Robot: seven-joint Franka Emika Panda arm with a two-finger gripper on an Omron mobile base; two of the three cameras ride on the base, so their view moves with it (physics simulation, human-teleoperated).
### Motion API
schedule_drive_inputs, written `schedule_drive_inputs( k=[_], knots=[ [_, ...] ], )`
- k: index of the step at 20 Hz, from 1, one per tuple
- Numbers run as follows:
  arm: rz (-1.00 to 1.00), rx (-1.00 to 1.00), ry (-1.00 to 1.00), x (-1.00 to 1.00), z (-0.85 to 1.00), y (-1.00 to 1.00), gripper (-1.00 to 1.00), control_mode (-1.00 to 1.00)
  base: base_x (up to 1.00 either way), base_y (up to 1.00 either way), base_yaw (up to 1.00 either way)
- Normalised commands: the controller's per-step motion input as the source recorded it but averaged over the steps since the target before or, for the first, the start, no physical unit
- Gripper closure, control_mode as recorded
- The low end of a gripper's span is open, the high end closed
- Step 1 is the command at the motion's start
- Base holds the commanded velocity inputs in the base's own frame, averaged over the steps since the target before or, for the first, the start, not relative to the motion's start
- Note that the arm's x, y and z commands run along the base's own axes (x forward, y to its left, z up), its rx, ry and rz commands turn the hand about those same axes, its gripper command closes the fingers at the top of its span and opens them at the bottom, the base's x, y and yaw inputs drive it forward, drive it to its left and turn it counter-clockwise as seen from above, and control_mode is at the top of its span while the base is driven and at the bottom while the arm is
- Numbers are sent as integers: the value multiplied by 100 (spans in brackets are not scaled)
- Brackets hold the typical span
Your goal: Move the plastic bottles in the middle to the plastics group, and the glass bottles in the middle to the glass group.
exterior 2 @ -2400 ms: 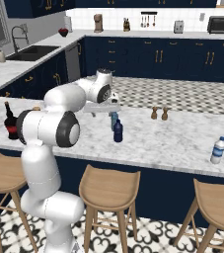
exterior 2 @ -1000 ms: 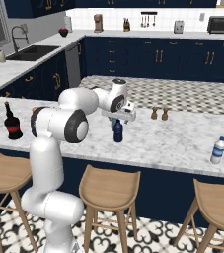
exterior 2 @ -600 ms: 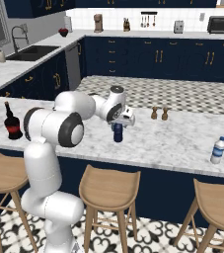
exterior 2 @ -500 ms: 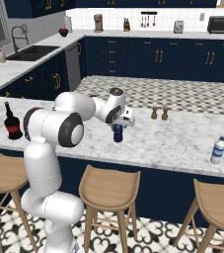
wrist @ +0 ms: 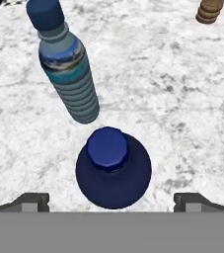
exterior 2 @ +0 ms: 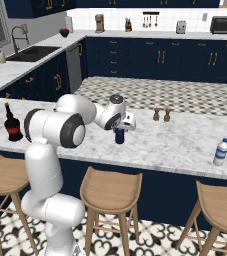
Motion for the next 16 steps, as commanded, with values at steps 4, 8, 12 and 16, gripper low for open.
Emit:
schedule_drive_inputs(
  k=[4, 8, 12, 16],
  knots=[
    [0, 0, 0, 17, 0, 0, -100, -100, 0, 0, 0],
    [0, 0, 0, 3, 0, 0, -100, -100, 0, 0, 0],
    [0, 0, 0, 7, -3, 0, -100, -100, 0, 0, 0],
    [0, 0, 0, 1, 0, 0, -100, -100, 0, 0, 0]
  ],
)
